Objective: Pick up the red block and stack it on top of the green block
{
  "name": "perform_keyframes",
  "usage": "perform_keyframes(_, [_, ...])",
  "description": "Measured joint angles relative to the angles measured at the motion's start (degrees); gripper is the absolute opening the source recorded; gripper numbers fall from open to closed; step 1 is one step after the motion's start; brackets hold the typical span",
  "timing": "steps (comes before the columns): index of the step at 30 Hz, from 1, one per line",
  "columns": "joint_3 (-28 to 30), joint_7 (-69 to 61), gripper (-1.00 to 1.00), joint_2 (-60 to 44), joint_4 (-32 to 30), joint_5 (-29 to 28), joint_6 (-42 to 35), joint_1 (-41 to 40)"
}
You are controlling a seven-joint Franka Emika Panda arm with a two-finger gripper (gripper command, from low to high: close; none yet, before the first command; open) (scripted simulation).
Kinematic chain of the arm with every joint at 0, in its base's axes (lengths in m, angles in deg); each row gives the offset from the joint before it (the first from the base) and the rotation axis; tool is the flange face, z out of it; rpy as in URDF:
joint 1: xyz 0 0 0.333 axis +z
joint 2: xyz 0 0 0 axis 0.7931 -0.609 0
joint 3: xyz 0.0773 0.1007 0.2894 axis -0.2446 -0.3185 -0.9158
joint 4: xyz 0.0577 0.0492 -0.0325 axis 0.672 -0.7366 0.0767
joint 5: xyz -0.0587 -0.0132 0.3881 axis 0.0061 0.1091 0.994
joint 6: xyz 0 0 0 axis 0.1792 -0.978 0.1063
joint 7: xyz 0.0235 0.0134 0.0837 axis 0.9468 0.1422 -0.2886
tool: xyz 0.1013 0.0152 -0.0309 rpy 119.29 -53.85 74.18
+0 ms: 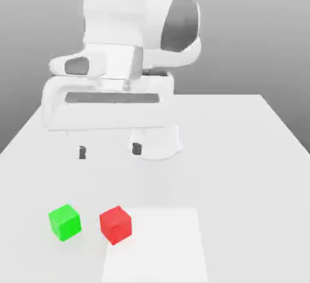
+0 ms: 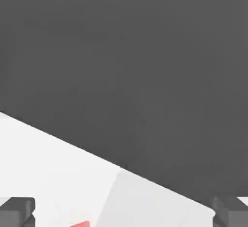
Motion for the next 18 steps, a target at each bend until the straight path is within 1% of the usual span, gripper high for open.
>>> perform_keyframes(2, [1.1, -6.0, 0.00, -4.2, -2.3, 1.9, 2.5, 0.1])
perform_keyframes(4, [1.2, -12.8, 0.00, -8.4, -4.7, 5.0, 5.0, -0.5])
perform_keyframes(7, [-0.6, -18.2, 0.00, -14.8, -5.0, 9.7, 9.8, -1.6])
perform_keyframes(10, [-4.0, -21.5, 0.00, -21.0, -4.2, 13.9, 14.9, -4.2])
perform_keyframes(11, [-5.4, -22.2, -1.00, -23.1, -3.9, 14.8, 16.6, -5.3])
perform_keyframes(18, [-5.8, -22.3, -1.00, -23.5, -3.8, 14.9, 16.9, -5.7])
